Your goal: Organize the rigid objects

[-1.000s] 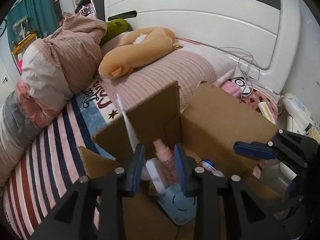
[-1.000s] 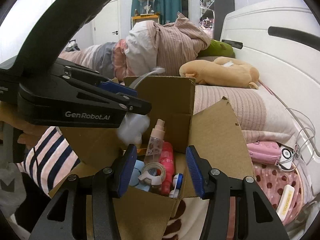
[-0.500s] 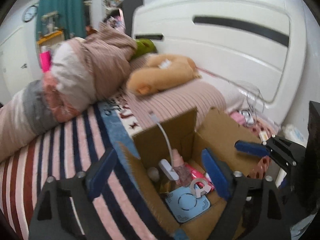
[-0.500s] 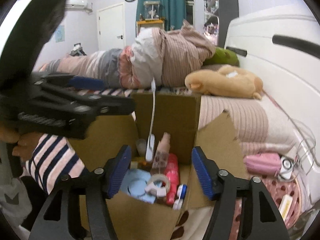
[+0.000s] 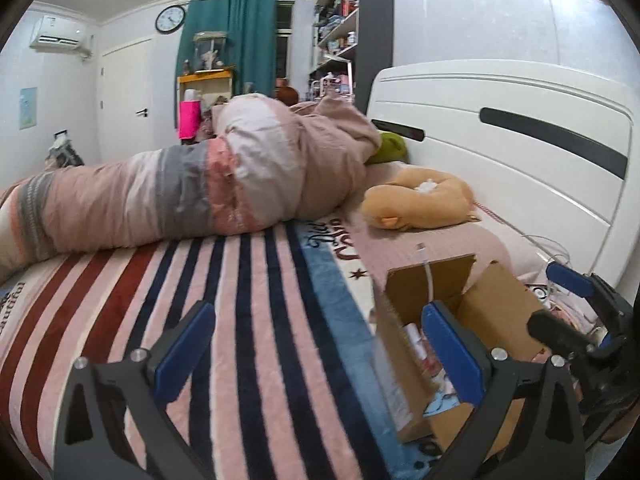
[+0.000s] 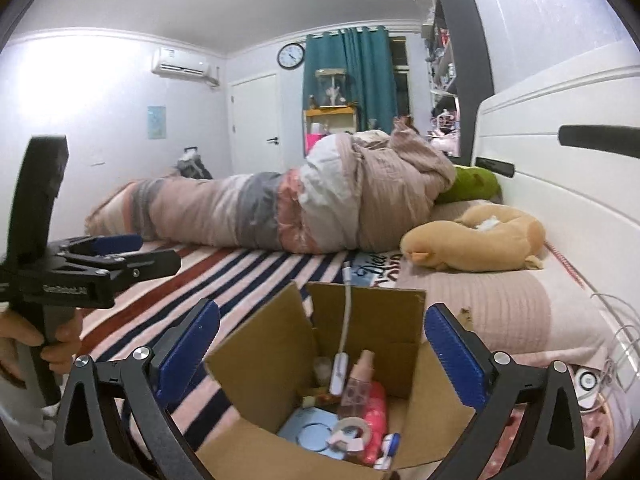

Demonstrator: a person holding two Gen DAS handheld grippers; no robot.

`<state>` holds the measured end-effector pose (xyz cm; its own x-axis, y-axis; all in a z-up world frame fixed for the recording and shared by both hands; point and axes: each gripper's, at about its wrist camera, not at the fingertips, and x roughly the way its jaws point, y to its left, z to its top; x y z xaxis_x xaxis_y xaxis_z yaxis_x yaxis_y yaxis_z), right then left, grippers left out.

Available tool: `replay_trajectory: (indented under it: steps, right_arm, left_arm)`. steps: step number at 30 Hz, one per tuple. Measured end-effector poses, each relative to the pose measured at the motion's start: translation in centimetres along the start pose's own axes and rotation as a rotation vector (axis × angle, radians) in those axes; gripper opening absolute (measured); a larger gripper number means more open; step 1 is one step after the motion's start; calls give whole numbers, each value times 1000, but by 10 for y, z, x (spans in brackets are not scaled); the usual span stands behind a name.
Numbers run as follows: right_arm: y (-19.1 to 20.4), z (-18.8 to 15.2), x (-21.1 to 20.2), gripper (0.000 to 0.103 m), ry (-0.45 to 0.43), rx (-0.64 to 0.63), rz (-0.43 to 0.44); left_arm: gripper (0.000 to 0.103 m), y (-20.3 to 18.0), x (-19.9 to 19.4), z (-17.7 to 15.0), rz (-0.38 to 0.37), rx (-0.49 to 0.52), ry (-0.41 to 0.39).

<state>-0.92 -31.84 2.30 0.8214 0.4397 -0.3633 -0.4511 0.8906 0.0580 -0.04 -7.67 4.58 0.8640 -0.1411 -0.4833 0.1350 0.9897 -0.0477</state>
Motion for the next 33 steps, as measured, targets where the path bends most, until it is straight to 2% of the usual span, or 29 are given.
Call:
replay_trajectory:
  steps: [8, 19, 33]
  right_arm:
    - [8, -3, 5, 103, 18, 2, 10]
    - [8, -5, 3, 103, 9, 14, 10]
    - [10, -6, 1, 103, 13, 22, -2]
  left_arm:
    - [102, 13, -6, -8, 34, -22, 7]
    - [102, 12, -7, -8, 72, -13, 1]
    - [102, 12, -8, -10, 78, -29, 8]
